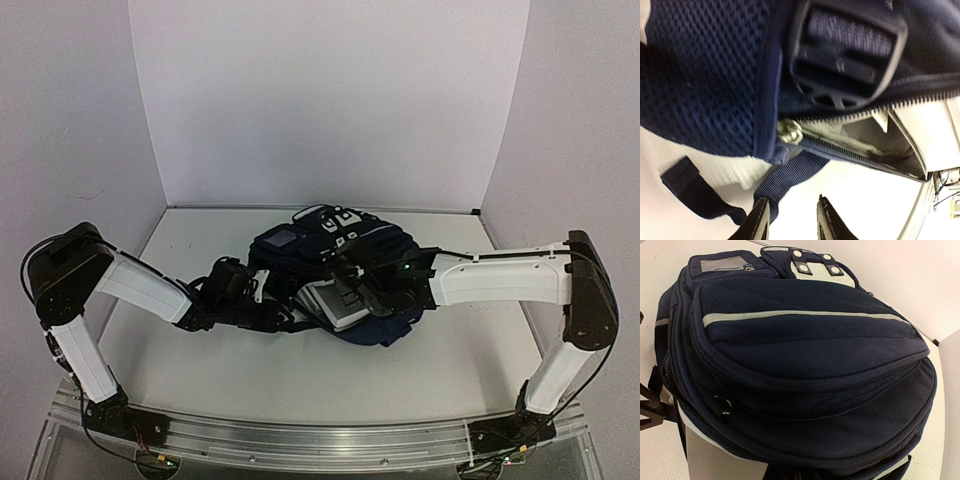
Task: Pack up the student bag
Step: Zip the student bag at the center of the board.
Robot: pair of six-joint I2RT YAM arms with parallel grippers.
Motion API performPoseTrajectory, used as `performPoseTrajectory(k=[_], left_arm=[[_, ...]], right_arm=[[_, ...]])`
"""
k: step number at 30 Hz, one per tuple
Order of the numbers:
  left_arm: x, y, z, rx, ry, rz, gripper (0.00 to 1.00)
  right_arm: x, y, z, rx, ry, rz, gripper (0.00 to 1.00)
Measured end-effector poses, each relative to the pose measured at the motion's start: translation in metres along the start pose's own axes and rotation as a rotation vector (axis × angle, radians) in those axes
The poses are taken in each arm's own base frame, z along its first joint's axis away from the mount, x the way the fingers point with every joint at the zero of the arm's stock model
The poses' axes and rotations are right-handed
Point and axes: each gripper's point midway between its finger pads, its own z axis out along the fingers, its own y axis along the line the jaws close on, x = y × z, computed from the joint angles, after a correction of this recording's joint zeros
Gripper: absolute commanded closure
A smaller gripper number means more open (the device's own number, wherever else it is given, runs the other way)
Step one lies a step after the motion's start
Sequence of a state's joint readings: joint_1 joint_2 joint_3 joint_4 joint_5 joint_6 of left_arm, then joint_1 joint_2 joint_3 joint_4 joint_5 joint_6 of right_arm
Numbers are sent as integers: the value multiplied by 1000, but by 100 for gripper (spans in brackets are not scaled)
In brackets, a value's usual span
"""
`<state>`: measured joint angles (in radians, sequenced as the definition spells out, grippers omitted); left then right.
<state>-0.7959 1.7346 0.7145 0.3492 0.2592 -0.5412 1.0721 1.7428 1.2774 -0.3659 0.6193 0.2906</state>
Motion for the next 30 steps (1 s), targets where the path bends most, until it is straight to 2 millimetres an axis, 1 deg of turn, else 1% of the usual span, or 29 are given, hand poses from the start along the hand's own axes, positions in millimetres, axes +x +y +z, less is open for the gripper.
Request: performPoseTrajectory(k=[4,6,11,15,21,26,28,30], left_arm=[[-9,6,0,-12,-25,17,71],[-14,7,2,-13,-35,25,74],[-25,2,10,9,-45,49,76],[-25,-1,14,26,-39,62,74],[-23,2,17,19,-31,65,70],[-27,4,18,3,-44,68,70],[-29,5,20,-5,-48,73,72],[-31,6,21,-14,-48,79,80]], right_arm=[[0,0,0,-1,0,3,100],[0,0,0,-2,-1,4,100],[-1,1,0,-3,-2,5,100],[-1,1,0,-3,-2,6,100],[-1,1,0,-4,-3,7,100],[-1,1,0,-4,-3,7,100],[-1,1,0,-4,-4,7,100],[-1,1,0,-5,-4,8,100]])
